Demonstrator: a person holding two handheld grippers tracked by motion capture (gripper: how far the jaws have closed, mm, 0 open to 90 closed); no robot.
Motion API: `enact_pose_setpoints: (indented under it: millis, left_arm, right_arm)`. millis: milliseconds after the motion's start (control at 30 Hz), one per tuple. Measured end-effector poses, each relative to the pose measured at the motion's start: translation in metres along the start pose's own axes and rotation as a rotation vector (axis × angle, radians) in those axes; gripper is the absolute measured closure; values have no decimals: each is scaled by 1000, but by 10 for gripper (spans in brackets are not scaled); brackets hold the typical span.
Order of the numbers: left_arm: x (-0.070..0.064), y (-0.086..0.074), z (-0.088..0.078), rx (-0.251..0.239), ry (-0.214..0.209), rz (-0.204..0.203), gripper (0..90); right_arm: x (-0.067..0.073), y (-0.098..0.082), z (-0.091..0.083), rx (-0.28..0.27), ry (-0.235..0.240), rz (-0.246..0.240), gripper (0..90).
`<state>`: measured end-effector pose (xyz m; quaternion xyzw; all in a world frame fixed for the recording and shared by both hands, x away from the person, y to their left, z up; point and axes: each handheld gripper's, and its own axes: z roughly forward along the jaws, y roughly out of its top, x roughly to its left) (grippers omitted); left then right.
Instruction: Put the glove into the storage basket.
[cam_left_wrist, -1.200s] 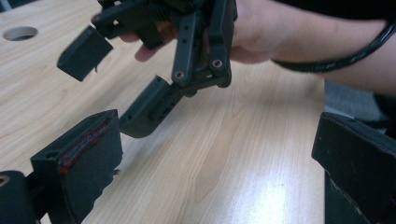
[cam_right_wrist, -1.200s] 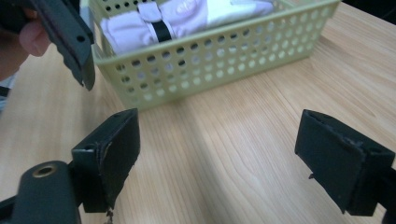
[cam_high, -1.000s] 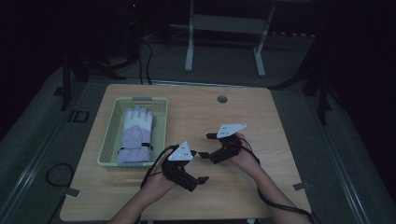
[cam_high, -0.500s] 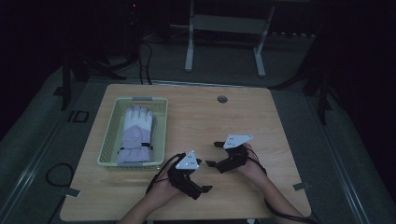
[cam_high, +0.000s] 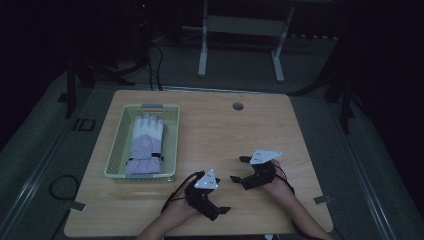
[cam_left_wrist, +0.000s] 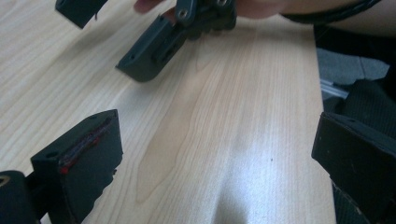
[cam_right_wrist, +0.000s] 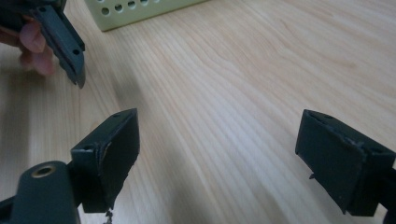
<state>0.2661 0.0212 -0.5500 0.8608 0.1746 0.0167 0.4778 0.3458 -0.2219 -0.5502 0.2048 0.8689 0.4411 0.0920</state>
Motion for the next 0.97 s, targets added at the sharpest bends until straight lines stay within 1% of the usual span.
enact_pose_setpoints:
  millis: [100,200,267,333,433,567,600,733,967]
  left_arm:
    - [-1,-2,2,0,-2,-2,21]
    - [-2,-4,5,11,-15,1,21]
    - [-3,-6,8,12,-23,2,21]
    - [-5,-7,10,16,-34,2,21]
    - [-7,-8,11,20,-34,9,21]
    - [-7,-10,12,8,-40,-9,21]
    - [-8,-10,12,15,-30,0,21]
    - [-8,-11,11,8,-32,1,21]
    - [-8,-13,13,10,-31,3,21]
  right_arm:
    - [0,-5,-4,12,-7,4,137]
    - [3,-11,-8,32,-25,-1,135]
    - [5,-15,-10,32,-19,6,133]
    - [8,-18,-13,36,-35,-6,133]
    - [9,-22,-18,26,-44,6,129]
    - [6,-29,-24,6,-66,33,128]
    - [6,-30,-24,0,-70,38,128]
    - [3,-32,-25,2,-87,49,128]
    - [3,-32,-24,3,-98,40,129]
